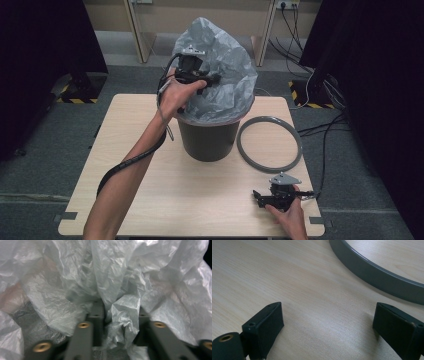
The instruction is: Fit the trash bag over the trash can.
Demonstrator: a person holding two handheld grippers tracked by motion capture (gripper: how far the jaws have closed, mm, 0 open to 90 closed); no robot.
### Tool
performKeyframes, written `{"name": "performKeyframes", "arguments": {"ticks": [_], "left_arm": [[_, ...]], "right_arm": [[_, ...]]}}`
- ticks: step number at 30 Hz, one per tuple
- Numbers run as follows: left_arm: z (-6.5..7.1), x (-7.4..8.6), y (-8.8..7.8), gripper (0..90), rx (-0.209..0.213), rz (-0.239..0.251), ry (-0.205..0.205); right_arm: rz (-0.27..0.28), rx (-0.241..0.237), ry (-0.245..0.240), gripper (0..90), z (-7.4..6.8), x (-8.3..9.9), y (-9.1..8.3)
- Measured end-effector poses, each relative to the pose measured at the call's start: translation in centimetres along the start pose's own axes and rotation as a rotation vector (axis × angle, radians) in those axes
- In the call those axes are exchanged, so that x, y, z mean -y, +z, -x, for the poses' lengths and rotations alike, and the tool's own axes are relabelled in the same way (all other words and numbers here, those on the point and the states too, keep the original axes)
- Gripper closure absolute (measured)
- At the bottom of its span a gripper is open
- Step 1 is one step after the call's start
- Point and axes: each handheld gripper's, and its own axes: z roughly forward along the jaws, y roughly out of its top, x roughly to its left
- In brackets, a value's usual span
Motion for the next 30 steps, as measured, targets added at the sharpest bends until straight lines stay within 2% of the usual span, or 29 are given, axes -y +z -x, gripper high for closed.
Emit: {"name": "performKeyframes", "arguments": {"ticks": [5, 10, 13, 15, 17, 20, 23, 28, 30], "left_arm": [[-0.1, -0.4, -1.2, 32.7, 0.020, 0.026, -0.067], [-0.3, -0.2, -3.3, 29.3, 0.028, 0.049, -0.063], [-0.9, 0.4, -4.7, 28.8, 0.009, 0.040, -0.040], [-1.5, 1.0, -5.8, 28.6, -0.019, 0.042, -0.031], [-2.2, 1.6, -6.8, 28.3, -0.032, 0.059, -0.033], [-3.1, 2.5, -8.3, 28.3, -0.059, 0.080, -0.038], [-4.0, 3.6, -9.2, 28.3, -0.103, 0.071, -0.026], [-5.1, 5.8, -9.8, 28.0, -0.135, 0.058, -0.043], [-4.7, 7.0, -9.6, 27.1, -0.159, 0.041, -0.010]], "right_arm": [[0.000, 0.000, -0.001, 10.0, 0.0, 0.0, 0.0], [0.002, -0.002, 0.001, 10.3, 0.0, 0.0, 0.0], [0.011, -0.018, 0.020, 14.8, 0.4, -0.1, -0.1], [0.026, -0.039, 0.032, 16.9, 0.9, -0.4, -0.4], [0.053, -0.032, 0.035, 16.8, 1.3, -1.0, -1.0], [0.111, -0.021, 0.043, 16.8, 1.9, -2.6, -2.2], [0.160, -0.020, 0.049, 16.9, 2.3, -4.9, -3.4], [0.258, -0.013, 0.008, 16.8, 2.7, -9.9, -6.0], [0.294, -0.003, -0.009, 16.6, 2.9, -12.0, -7.2]]}}
